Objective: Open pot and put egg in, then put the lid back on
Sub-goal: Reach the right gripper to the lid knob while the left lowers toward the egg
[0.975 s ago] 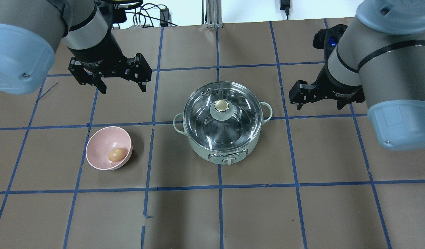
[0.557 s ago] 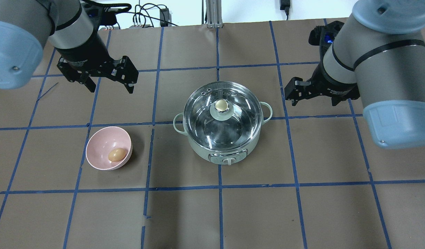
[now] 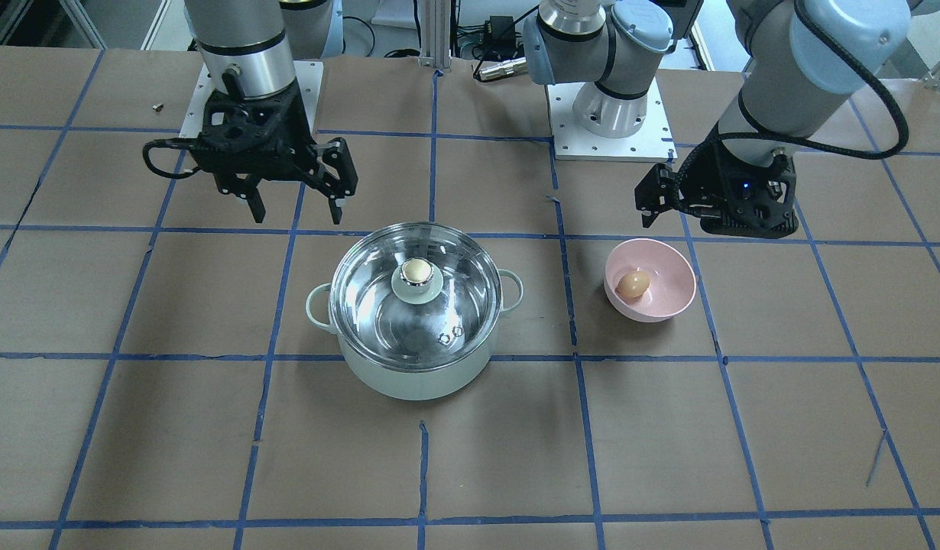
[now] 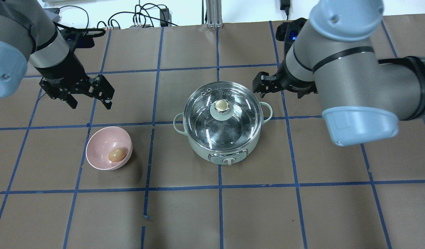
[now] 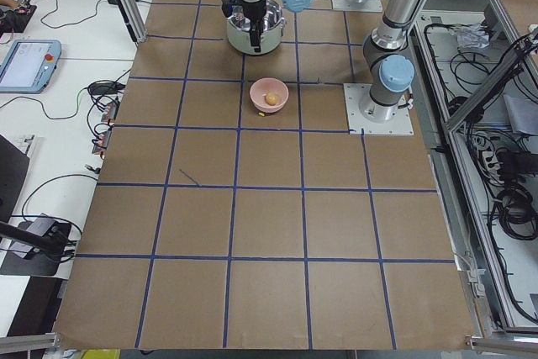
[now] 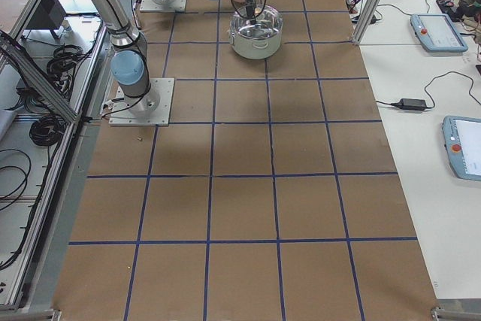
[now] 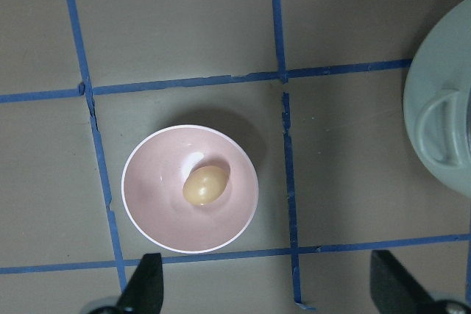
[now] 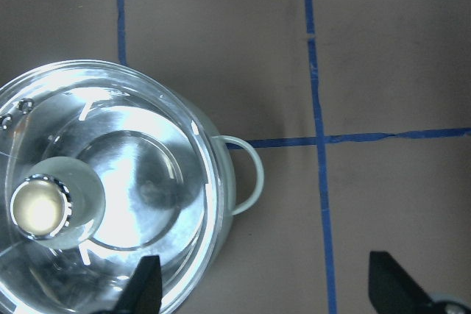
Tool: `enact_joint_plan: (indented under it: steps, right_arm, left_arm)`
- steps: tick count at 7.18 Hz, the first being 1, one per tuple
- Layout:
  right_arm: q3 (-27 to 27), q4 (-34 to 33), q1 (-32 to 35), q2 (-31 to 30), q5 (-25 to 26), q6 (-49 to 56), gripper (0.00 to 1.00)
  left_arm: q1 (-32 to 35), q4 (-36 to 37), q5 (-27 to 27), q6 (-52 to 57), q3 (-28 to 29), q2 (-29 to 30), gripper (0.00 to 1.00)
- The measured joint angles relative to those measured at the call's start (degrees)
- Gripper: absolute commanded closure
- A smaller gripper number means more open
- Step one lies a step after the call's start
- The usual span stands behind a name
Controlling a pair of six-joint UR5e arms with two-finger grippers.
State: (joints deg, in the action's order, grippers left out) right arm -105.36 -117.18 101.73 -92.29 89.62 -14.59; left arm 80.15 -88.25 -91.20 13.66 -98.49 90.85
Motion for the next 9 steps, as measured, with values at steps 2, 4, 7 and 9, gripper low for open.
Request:
enact_joint_plan:
  steps: [2, 4, 7, 9]
  right_arm:
    - [3.22, -4.14, 6.35, 6.64, 0.14, -7.60, 0.00]
    - [5.63, -5.44, 9.55, 11.13, 0.18, -10.50, 0.00]
    - [5.88, -8.52, 10.04, 14.82, 0.37, -10.67, 0.09]
    - [5.55, -8.66, 10.16, 15.33, 0.42, -11.11, 0.46]
  left_arm:
    - [-3.46, 2.98, -0.20, 8.96, -4.40, 1.94, 0.02]
    - [-4.44, 10.22, -0.40, 13.31, -10.30, 3.76, 0.00]
    - [-4.43, 29.12, -0.64, 11.61, -20.30, 5.71, 0.00]
    - [-4.29, 30.24, -0.87, 7.95, -21.29, 6.19, 0.00]
